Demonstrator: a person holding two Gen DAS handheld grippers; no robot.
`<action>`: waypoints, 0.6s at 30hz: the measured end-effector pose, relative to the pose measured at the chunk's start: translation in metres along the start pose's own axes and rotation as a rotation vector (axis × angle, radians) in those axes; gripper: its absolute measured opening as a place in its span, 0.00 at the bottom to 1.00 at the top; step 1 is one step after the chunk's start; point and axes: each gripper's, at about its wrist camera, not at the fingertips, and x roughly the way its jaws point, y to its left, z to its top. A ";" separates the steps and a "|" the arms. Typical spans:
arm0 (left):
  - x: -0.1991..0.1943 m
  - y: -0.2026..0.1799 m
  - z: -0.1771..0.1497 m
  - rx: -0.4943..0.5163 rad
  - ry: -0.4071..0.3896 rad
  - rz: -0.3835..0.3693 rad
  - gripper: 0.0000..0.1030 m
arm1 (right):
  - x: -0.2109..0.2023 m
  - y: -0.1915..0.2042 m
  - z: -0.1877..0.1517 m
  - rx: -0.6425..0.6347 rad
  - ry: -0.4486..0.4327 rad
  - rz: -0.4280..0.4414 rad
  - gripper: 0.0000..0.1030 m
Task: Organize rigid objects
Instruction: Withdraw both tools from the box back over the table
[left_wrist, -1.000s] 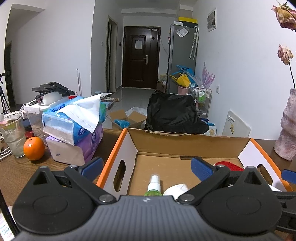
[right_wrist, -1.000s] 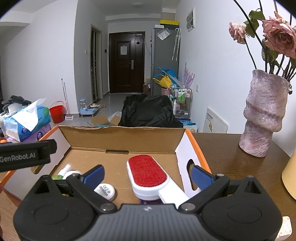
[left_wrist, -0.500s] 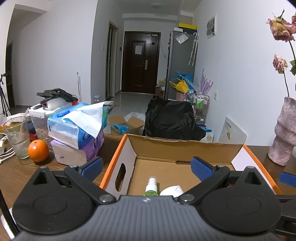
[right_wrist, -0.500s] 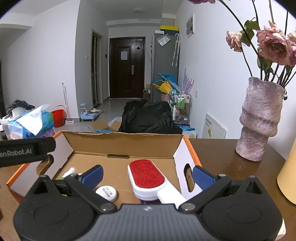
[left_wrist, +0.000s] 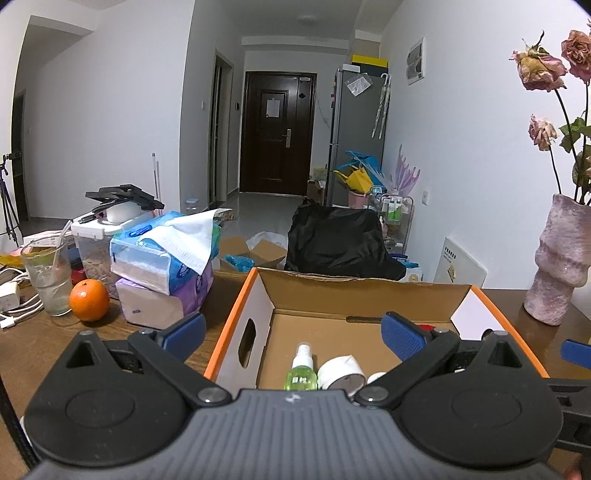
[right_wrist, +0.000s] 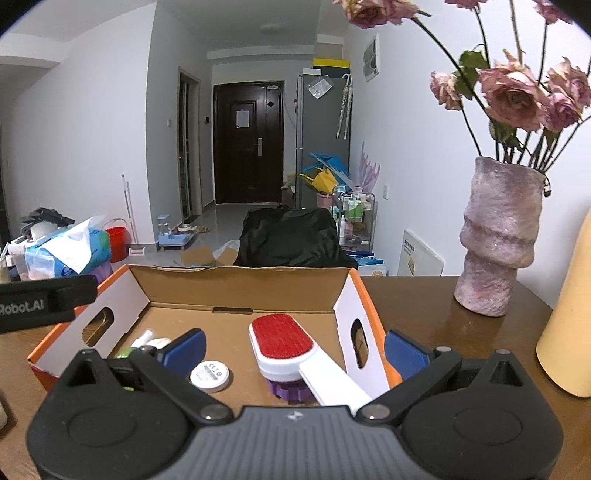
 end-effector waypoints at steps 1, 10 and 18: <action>-0.002 0.000 -0.001 0.000 0.000 0.000 1.00 | -0.003 -0.001 -0.001 0.002 -0.001 -0.001 1.00; -0.025 0.007 -0.010 -0.010 0.003 0.002 1.00 | -0.031 -0.004 -0.012 0.014 -0.021 -0.012 1.00; -0.048 0.007 -0.017 -0.006 0.001 -0.002 1.00 | -0.055 -0.008 -0.020 0.019 -0.023 -0.016 1.00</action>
